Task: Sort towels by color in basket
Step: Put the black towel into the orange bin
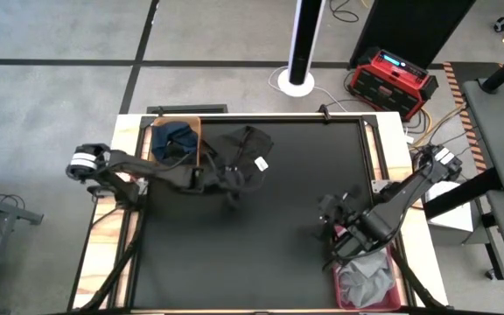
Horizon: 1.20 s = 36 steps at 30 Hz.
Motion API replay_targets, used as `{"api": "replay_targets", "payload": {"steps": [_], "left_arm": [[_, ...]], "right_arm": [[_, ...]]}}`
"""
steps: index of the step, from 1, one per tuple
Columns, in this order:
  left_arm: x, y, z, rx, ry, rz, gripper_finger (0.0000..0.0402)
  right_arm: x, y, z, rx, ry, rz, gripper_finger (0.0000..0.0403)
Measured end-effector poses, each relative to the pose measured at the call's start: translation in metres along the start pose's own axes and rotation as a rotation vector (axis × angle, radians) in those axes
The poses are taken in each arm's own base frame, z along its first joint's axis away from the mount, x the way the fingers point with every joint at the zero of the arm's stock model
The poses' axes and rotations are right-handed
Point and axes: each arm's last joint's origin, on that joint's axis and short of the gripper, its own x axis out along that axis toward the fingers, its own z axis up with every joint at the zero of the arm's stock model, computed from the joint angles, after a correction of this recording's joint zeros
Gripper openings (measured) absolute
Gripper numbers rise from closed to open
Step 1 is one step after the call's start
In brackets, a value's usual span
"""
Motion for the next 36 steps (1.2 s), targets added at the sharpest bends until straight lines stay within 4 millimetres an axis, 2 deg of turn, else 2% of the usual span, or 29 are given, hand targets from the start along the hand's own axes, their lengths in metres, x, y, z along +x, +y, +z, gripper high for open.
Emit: {"api": "replay_targets", "payload": {"steps": [5,11,17,26,31,36], "left_arm": [[0.024,0.018,-0.001,-0.051,0.060,-0.047,0.0288],[0.049,0.018,-0.008,0.092,0.122,-0.067,0.0288],[0.067,0.022,-0.019,0.096,0.183,-0.057,0.0287],[0.078,0.040,-0.028,0.050,0.220,-0.047,0.0270],[0.086,0.041,-0.034,0.013,0.221,-0.127,0.0250],[0.090,0.039,-0.035,0.022,0.219,-0.132,0.0234]], "right_arm": [[0.000,-0.001,0.000,-0.008,-0.014,-0.003,0.0009],[0.001,0.000,0.000,-0.008,-0.013,-0.003,0.0009],[0.001,0.000,0.000,-0.009,-0.014,-0.004,0.0009],[0.001,0.000,-0.001,-0.012,-0.013,-0.006,0.0009],[0.001,0.000,-0.001,-0.013,-0.014,-0.006,0.0009],[0.002,0.000,-0.001,-0.014,-0.014,-0.007,0.0009]]}}
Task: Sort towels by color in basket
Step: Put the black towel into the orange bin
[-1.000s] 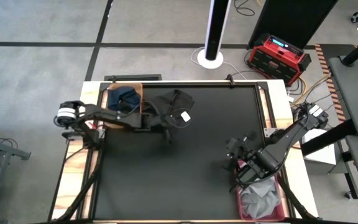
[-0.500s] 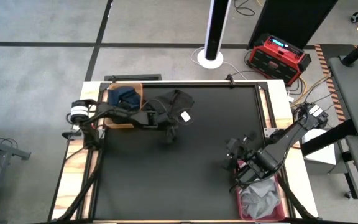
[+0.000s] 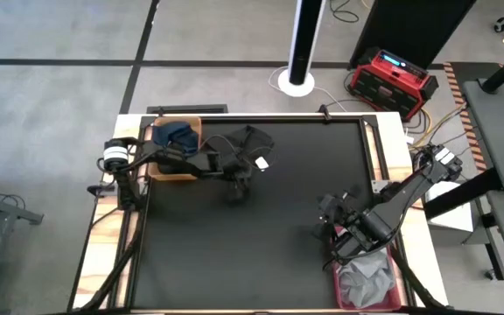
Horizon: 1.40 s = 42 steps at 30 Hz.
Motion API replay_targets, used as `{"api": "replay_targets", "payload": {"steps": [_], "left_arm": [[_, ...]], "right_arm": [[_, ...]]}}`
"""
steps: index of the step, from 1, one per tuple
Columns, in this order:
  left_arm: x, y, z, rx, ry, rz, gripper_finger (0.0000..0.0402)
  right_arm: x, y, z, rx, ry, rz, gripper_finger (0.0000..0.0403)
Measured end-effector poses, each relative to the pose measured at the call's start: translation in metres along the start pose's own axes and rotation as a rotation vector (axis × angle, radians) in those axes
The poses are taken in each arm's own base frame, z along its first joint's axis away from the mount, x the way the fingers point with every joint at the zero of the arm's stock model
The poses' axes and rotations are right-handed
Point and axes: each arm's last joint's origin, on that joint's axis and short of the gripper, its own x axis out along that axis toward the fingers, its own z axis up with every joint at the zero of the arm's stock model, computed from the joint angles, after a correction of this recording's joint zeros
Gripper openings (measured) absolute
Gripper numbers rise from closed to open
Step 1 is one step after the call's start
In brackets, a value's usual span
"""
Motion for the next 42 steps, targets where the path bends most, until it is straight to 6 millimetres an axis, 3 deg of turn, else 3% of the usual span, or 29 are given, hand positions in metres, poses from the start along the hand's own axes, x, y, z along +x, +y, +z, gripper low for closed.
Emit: {"api": "replay_targets", "payload": {"steps": [8,20,27,35,42], "left_arm": [[0.001,0.000,0.001,0.021,-0.014,0.021,0.0209],[0.002,-0.001,0.000,0.034,-0.010,0.012,0.0012],[-0.004,-0.001,0.002,0.064,-0.005,0.037,0.0002],[-0.047,0.004,0.021,0.055,-0.155,0.064,0.0001],[-0.116,0.004,0.038,0.045,-0.377,0.078,0.0000]], "right_arm": [[0.000,0.000,0.001,-0.005,-0.022,-0.010,0.0009],[0.000,0.000,0.001,-0.008,-0.021,-0.010,0.0009],[0.000,0.000,0.001,-0.006,-0.022,-0.009,0.0009],[0.000,0.000,0.001,0.007,-0.028,-0.008,0.0009],[0.000,0.000,0.002,0.008,-0.072,-0.027,0.0009]]}}
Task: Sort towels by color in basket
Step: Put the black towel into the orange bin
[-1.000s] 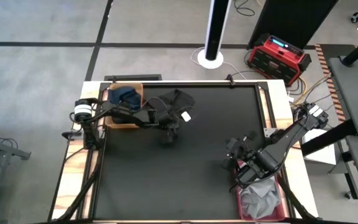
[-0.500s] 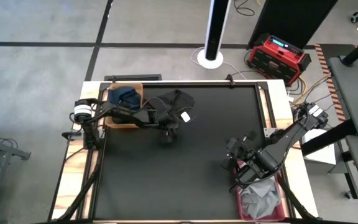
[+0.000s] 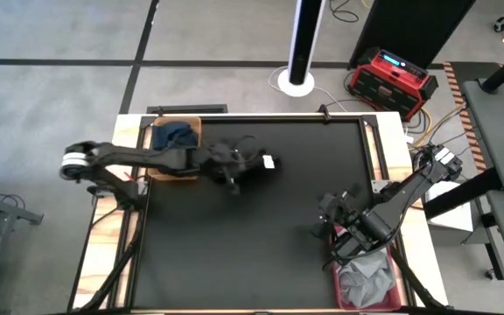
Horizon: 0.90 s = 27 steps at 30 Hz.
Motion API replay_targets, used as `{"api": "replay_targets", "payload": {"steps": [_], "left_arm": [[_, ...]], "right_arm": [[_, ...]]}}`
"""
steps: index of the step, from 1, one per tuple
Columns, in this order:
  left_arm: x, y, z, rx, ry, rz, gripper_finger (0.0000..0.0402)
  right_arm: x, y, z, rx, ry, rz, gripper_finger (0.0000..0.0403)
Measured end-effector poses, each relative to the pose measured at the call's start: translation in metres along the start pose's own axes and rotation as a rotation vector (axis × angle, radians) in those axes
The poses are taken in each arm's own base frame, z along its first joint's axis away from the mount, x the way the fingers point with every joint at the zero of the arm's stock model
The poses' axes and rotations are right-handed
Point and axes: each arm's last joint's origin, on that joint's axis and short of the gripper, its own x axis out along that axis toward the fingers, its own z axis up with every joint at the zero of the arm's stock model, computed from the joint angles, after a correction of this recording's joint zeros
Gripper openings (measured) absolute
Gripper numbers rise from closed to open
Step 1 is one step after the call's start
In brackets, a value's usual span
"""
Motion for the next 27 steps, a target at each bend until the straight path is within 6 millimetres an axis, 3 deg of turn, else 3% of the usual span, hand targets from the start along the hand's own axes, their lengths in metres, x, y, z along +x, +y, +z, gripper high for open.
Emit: {"api": "replay_targets", "payload": {"steps": [13,21,27], "left_arm": [[-0.125,0.011,0.054,-0.168,-0.437,-0.002,0.0000],[-0.154,0.011,0.073,-0.215,-0.549,-0.043,0.0000],[-0.163,0.008,0.094,-0.239,-0.602,-0.078,0.0000]], "right_arm": [[0.002,0.002,-0.001,0.007,-0.057,-0.018,0.0009],[0.002,0.006,0.003,0.041,-0.149,-0.020,0.0021],[0.001,0.014,0.009,0.015,-0.183,0.019,0.0089]]}}
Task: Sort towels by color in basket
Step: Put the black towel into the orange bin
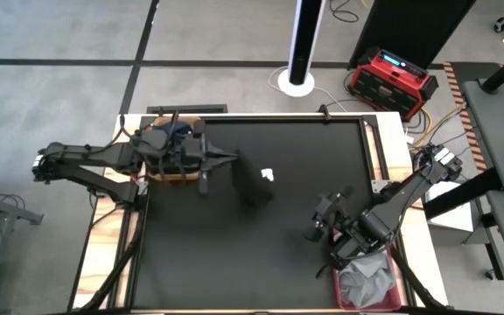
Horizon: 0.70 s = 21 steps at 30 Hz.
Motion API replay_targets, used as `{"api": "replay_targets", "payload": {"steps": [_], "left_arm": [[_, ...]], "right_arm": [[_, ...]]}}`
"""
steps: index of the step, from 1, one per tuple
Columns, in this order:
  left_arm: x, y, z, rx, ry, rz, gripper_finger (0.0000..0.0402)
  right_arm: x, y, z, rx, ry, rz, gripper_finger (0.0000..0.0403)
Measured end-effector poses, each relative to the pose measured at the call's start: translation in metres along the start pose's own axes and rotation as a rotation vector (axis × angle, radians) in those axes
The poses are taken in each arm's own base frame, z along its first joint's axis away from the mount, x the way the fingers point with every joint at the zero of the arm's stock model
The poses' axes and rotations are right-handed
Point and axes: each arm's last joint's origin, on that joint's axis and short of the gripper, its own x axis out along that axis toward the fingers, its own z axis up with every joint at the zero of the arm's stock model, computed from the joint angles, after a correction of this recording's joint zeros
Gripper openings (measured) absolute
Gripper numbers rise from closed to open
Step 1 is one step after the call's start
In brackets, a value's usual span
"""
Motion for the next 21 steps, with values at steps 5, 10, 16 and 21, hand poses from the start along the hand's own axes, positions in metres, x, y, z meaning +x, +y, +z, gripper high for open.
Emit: {"api": "replay_targets", "payload": {"steps": [5,10,16,21], "left_arm": [[0.012,-0.010,0.015,0.002,-0.017,-0.035,0.0000],[0.030,-0.018,0.023,0.037,0.014,-0.055,0.0000],[0.048,-0.029,0.028,0.068,0.004,-0.075,0.0000],[0.058,-0.039,0.032,0.090,-0.001,-0.102,0.0000]], "right_arm": [[0.000,0.009,0.007,-0.051,-0.036,0.047,0.0174],[0.001,0.017,0.017,-0.103,-0.085,0.085,0.0250],[0.012,0.019,0.031,-0.119,-0.125,0.082,0.0305],[0.033,0.013,0.041,-0.123,-0.097,0.065,0.0325]]}}
